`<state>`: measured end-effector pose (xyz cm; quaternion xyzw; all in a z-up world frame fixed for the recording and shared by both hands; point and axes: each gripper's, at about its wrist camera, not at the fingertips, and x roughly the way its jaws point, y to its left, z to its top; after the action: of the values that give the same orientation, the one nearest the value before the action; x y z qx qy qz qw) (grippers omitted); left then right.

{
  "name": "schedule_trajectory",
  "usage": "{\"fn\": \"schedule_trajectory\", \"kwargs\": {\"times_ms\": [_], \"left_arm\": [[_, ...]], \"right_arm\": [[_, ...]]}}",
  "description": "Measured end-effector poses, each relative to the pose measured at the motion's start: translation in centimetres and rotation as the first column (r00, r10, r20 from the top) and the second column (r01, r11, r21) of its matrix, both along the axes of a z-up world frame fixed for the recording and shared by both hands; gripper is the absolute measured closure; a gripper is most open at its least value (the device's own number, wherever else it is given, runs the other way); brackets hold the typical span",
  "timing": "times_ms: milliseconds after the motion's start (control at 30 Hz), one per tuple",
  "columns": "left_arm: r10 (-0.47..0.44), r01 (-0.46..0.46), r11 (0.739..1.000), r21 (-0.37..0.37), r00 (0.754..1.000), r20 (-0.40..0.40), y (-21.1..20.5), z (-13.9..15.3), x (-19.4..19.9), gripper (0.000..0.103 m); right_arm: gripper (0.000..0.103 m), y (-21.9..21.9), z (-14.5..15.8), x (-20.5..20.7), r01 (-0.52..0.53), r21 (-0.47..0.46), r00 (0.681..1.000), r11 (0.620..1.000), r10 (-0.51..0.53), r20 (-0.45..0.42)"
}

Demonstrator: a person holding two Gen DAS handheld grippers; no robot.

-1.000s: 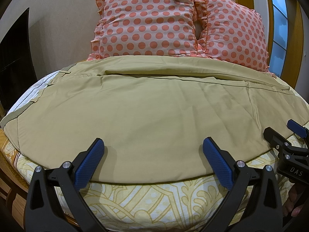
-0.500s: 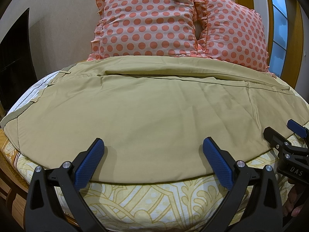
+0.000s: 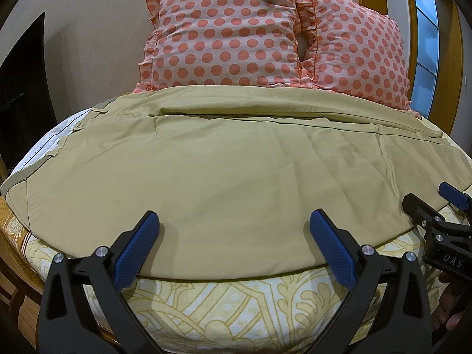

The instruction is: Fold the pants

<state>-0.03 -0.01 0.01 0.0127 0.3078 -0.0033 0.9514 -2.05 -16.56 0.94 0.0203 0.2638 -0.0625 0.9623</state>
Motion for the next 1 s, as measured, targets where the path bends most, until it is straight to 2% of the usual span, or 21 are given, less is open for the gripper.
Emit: {"fn": "schedule_trajectory", "kwargs": {"times_ms": [233,333,400,500,533,633,667,733,767,833,900,1000], "left_arm": [[-0.003,0.003,1.0,-0.001,1.0,-0.002,0.0,0.0,0.0,0.002],[-0.017,0.017,1.0,-0.016,0.999,-0.03,0.4,0.4,0.3,0.002],[-0.014,0.012,0.999,-0.045,0.999,-0.044,1.1,1.7,0.8,0.002],[0.013,-0.014,0.997,-0.081,1.0,-0.003,2.4,3.5,1.1,0.002],[0.027,-0.025,0.996,-0.083,0.999,0.02,2.8,4.6,1.7,0.002],[0.064,-0.06,0.997,-0.053,0.996,0.065,2.9,6.9,3.4,0.002],[0.073,-0.07,0.997,-0.039,0.994,0.075,2.9,7.5,4.1,0.002],[0.083,-0.082,0.997,-0.014,0.993,0.081,2.6,8.3,5.5,0.002],[0.084,-0.084,0.996,-0.004,0.993,0.083,2.5,8.5,6.2,0.002],[0.084,-0.085,0.996,0.004,0.993,0.086,2.3,8.9,7.3,0.002],[0.085,-0.087,0.996,0.014,0.993,0.086,2.2,9.2,8.4,0.002],[0.087,-0.091,0.995,0.037,0.992,0.086,2.1,9.1,9.4,0.002]], "right_arm": [[0.001,0.1,-0.4,0.0,-0.005,0.006,1.0,1.0,0.006,-0.014],[0.001,-1.3,0.7,1.0,-0.023,0.068,0.998,0.997,0.027,-0.06],[0.001,-3.2,2.9,1.4,0.002,0.098,0.999,0.995,0.002,-0.039],[0.001,-7.9,6.9,3.8,0.089,0.128,0.996,0.988,-0.088,-0.014],[0.001,-10.3,8.3,5.7,0.138,0.141,0.99,0.98,-0.136,-0.021],[0.001,-15.9,10.0,11.1,0.249,0.184,0.968,0.951,-0.241,-0.067],[0.002,-18.4,10.2,14.0,0.317,0.197,0.948,0.928,-0.301,-0.109],[0.029,-22.7,9.7,18.9,0.426,0.205,0.901,0.881,-0.391,-0.188],[0.034,-24.4,9.3,20.5,0.472,0.206,0.876,0.857,-0.428,-0.222],[0.038,-28.5,7.9,24.3,0.573,0.237,0.811,0.784,-0.5,-0.304],[0.041,-31.2,6.9,26.4,0.643,0.24,0.756,0.727,-0.554,-0.349],[0.041,-34.1,5.3,29.5,0.711,0.227,0.692,0.665,-0.605,-0.394]]}}
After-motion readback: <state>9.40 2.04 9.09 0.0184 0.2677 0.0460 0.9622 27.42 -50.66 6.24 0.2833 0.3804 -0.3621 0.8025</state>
